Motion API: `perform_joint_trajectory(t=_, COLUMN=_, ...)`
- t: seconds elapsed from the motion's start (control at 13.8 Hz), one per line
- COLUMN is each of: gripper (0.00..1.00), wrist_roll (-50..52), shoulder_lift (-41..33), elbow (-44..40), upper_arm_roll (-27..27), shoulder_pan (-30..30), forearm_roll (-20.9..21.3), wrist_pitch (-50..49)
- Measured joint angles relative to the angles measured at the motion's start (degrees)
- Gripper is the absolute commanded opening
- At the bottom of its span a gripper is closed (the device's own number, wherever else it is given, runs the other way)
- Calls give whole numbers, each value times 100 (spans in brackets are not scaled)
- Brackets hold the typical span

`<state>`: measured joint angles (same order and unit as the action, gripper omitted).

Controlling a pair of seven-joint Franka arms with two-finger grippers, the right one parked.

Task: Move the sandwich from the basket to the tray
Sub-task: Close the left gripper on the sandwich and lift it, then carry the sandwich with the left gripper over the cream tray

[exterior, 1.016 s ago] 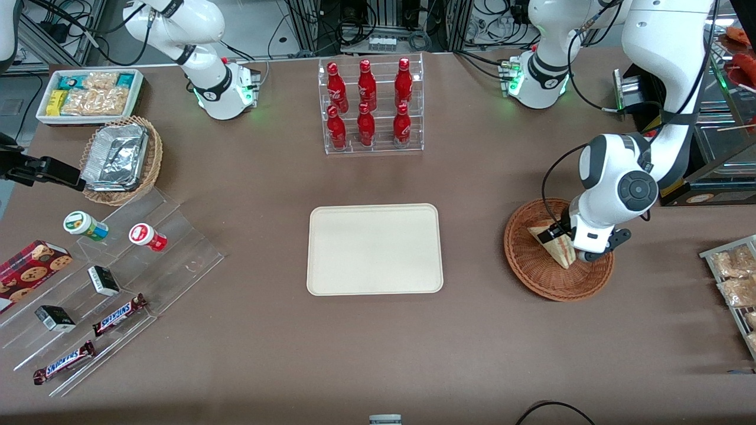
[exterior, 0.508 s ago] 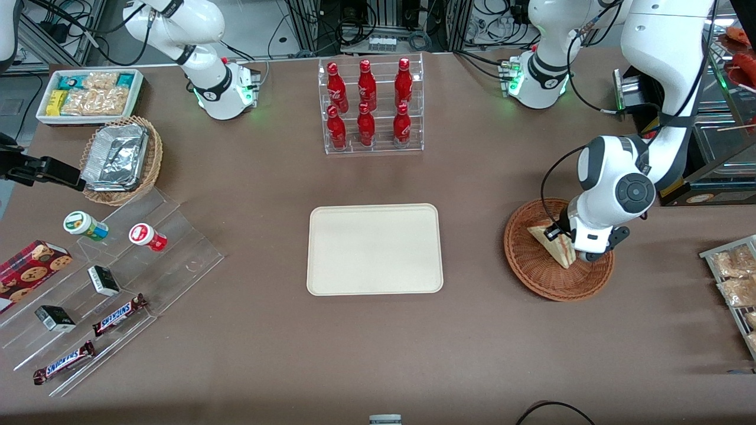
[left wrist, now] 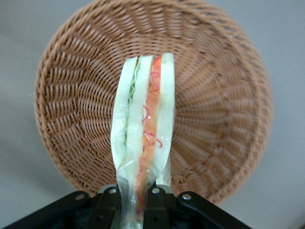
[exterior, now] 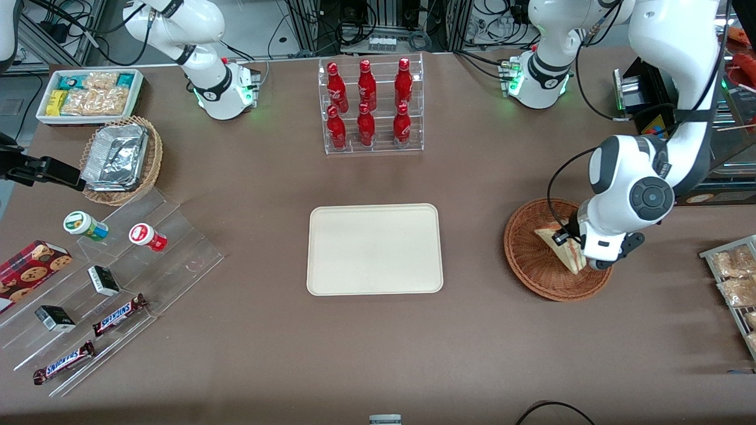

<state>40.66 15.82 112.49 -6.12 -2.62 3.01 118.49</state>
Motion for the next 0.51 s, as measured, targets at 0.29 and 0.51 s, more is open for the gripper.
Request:
perform_joint_trajectory(t=0.29, gripper=0, wrist_roll=3, shoulder_lift=-1, elbow=-562, upper_arm_roll=-43, shoulder_pan=-782, forearm_roll=19, wrist_pitch=-407)
perform_joint_trajectory(t=0.51, gripper=0, wrist_roll=-89, shoulder_lift=48, elbow=-860, upper_arm_roll=-71, shoulder_pan=-1377, forearm_roll=18, wrist_pitch=-489)
